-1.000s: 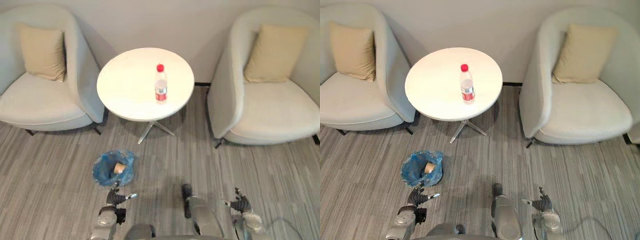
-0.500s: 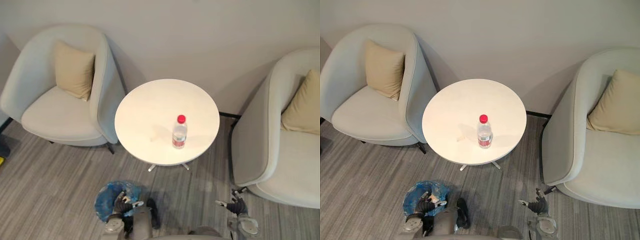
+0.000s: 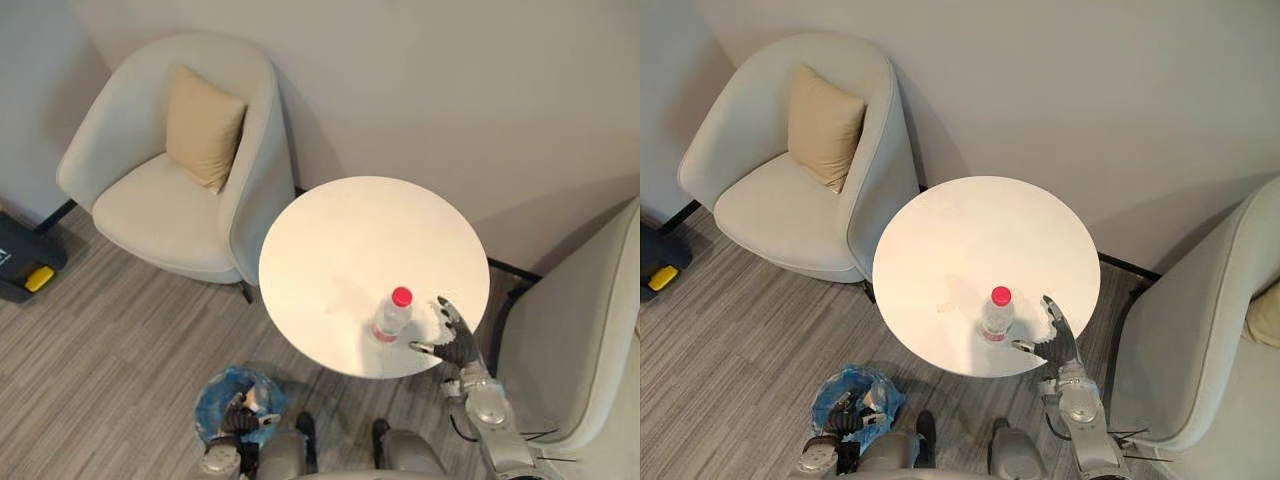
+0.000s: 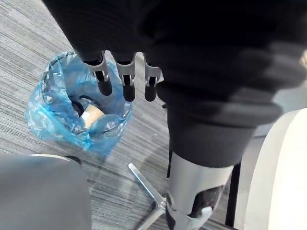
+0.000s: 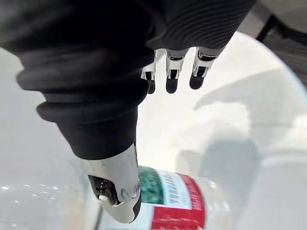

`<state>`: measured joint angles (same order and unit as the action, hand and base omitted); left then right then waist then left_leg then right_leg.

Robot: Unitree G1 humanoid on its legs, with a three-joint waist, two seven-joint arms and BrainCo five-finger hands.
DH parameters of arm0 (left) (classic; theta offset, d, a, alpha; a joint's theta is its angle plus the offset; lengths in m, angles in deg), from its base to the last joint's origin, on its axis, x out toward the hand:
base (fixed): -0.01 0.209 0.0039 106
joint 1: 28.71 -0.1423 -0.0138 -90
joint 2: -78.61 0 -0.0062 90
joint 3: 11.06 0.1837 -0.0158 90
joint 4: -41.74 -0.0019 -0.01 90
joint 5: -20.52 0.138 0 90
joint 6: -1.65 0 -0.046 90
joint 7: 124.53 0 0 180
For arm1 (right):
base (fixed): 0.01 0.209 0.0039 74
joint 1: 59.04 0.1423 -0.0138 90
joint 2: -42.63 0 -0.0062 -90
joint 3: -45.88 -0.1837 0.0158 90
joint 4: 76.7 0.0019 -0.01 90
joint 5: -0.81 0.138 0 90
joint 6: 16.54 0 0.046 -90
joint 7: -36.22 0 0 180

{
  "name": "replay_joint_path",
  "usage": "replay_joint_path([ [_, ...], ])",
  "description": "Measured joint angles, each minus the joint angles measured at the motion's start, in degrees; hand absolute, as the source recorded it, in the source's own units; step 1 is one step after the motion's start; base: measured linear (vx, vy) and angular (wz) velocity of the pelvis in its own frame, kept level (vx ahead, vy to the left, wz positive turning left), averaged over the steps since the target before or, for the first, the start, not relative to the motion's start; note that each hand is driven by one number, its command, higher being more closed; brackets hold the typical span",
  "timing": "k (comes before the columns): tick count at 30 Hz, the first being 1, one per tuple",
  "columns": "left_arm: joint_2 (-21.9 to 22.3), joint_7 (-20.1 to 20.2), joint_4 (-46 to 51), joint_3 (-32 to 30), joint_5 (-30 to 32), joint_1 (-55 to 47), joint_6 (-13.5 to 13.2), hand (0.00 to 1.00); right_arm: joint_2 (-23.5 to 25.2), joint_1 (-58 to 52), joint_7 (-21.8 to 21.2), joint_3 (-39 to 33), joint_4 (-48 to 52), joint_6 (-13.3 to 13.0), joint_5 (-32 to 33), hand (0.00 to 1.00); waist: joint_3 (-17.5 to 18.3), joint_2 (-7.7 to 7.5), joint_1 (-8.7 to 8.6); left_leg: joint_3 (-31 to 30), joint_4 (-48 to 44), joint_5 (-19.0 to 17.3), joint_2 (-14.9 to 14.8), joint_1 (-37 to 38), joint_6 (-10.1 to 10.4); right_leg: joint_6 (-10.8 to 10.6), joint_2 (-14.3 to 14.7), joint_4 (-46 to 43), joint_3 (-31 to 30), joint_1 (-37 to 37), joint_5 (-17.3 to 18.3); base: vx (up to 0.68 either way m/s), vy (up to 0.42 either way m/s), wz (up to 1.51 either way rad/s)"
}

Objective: Gather rubbish on tea table into small bin, then transfer packed bag to large trash can.

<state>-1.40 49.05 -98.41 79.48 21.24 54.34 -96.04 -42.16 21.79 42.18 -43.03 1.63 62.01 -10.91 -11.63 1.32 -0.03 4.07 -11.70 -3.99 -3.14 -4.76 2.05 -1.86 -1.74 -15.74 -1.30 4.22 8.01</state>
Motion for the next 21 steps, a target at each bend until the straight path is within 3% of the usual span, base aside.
replay_joint_path([
  [10, 0.23, 0.17, -0.06, 1.91, 0.24, -0.16, -0.45, 0.00, -0.78, 1.97, -0.27, 4.63, -1.83, -0.60, -1.89, 0.00, 0.64, 0.76, 0.82, -2.79, 6.08, 3.51, 0.58, 2.48, 0.22, 0.18, -0.39, 4.19, 3.08, -3.04, -1.22, 0.02, -0.018, 0.17],
  [15, 0.22, 0.10, -0.67, 3.18, 0.21, -0.08, -0.48, 0.00, -0.60, 8.30, 0.92, 6.23, -8.87, -0.44, -1.66, 0.00, 1.22, 1.72, 0.83, -4.86, 10.08, 6.52, 0.86, 2.94, 0.24, 0.17, -0.51, 5.36, 4.99, -2.95, -2.14, -0.07, -0.017, 0.22],
  [16, 0.21, 0.04, -0.73, 3.29, 0.21, -0.08, -0.47, 0.00, -0.31, 9.72, 1.58, 6.49, -10.58, -0.16, -1.31, 1.00, 1.30, 1.86, 0.88, -5.50, 10.97, 7.31, 0.89, 2.94, 0.34, 0.26, -0.51, 5.77, 5.62, -3.00, -2.45, -0.08, -0.007, 0.21],
  [21, 0.22, 0.02, -0.89, 3.41, 0.12, 0.21, -0.50, 0.00, 0.88, 12.94, 2.79, 6.84, -12.37, 0.78, 0.08, 1.00, 1.24, 2.01, 1.23, -5.61, 12.78, 8.18, 0.89, 3.01, 0.63, -0.20, -0.49, 6.31, 6.19, -2.81, -2.74, -0.06, 0.003, 0.09],
])
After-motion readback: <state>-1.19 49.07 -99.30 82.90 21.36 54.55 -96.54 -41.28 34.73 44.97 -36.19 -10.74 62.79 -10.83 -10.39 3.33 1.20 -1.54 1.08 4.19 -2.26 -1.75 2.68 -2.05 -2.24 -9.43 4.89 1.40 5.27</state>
